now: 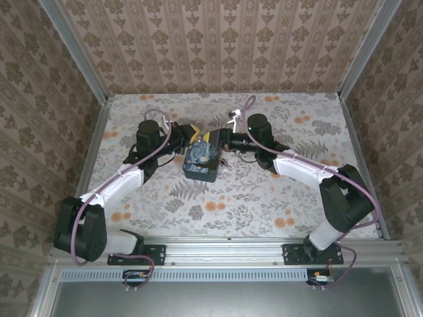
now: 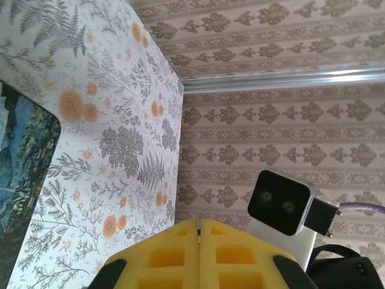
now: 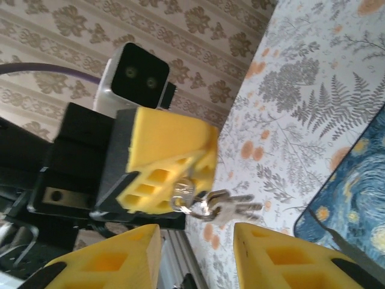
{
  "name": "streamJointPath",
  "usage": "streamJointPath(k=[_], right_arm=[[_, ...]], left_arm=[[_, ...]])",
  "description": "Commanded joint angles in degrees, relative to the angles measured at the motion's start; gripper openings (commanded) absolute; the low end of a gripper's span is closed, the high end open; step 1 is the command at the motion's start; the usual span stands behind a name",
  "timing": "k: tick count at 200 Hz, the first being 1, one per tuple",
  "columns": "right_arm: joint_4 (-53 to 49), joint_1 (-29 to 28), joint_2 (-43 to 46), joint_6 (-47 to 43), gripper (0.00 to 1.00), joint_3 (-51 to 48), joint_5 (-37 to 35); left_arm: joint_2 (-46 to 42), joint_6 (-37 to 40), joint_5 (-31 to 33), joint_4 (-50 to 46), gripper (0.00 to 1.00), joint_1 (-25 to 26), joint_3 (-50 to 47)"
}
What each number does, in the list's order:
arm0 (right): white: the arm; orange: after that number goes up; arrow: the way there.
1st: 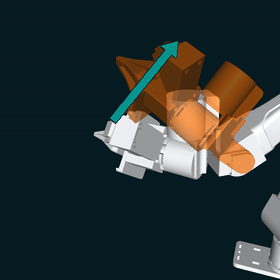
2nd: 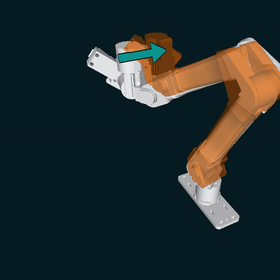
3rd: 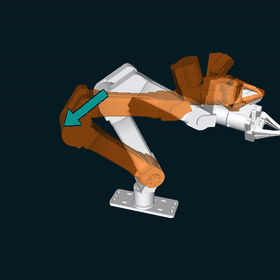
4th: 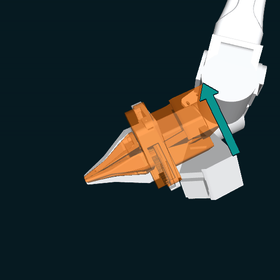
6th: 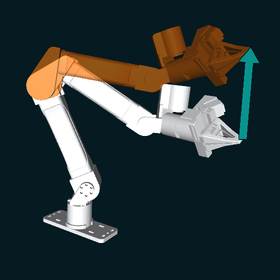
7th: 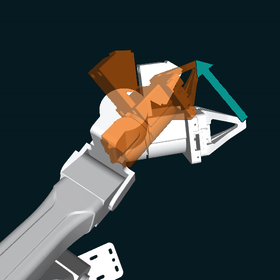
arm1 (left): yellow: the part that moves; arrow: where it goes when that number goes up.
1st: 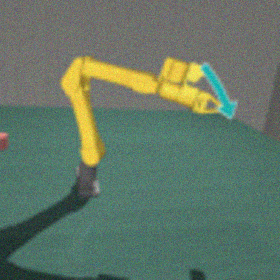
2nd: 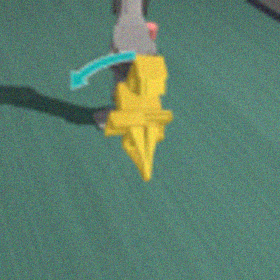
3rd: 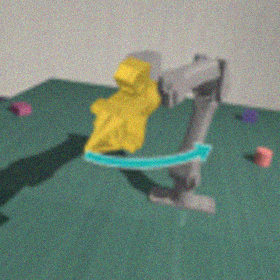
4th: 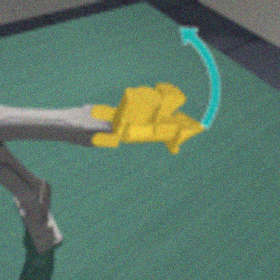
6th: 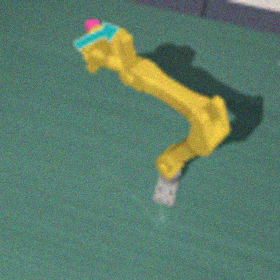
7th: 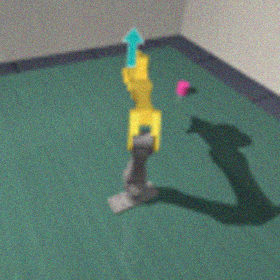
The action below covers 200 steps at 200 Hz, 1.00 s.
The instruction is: Unlock the padlock with the key
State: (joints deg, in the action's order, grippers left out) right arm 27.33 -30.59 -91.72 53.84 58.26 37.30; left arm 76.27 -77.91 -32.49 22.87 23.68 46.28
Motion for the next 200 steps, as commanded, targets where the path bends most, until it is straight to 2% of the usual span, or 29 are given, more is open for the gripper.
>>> streamJointPath(k=[1, 80, 123, 165, 200], right_arm=[[4.93, -0.42, 2.31, 4.72, 0.36, -1.35, -0.38], [-3.24, -1.84, 2.63, -0.04, 0.38, 0.97, -3.54], [-3.22, -1.58, 1.96, -1.06, 0.36, 0.98, -4.88], [-2.92, 1.19, 5.1, -3.97, 0.46, -1.17, -4.9], [-7.01, 2.55, 5.55, -7.36, 0.47, 1.48, -2.27]], left_arm=[[1.02, 3.96, -2.75, 5.96, 0.0, 0.87, 2.12], [2.91, 3.47, -2.08, 7.63, 0.0, 1.99, 2.48], [3.82, 1.7, -2.83, 9.42, 0.0, 3.82, 2.85], [4.33, 0.98, -3.89, 10.18, 0.0, 3.82, 2.8], [4.41, 0.92, -3.9, 9.89, 0.0, 4.03, 2.82]])
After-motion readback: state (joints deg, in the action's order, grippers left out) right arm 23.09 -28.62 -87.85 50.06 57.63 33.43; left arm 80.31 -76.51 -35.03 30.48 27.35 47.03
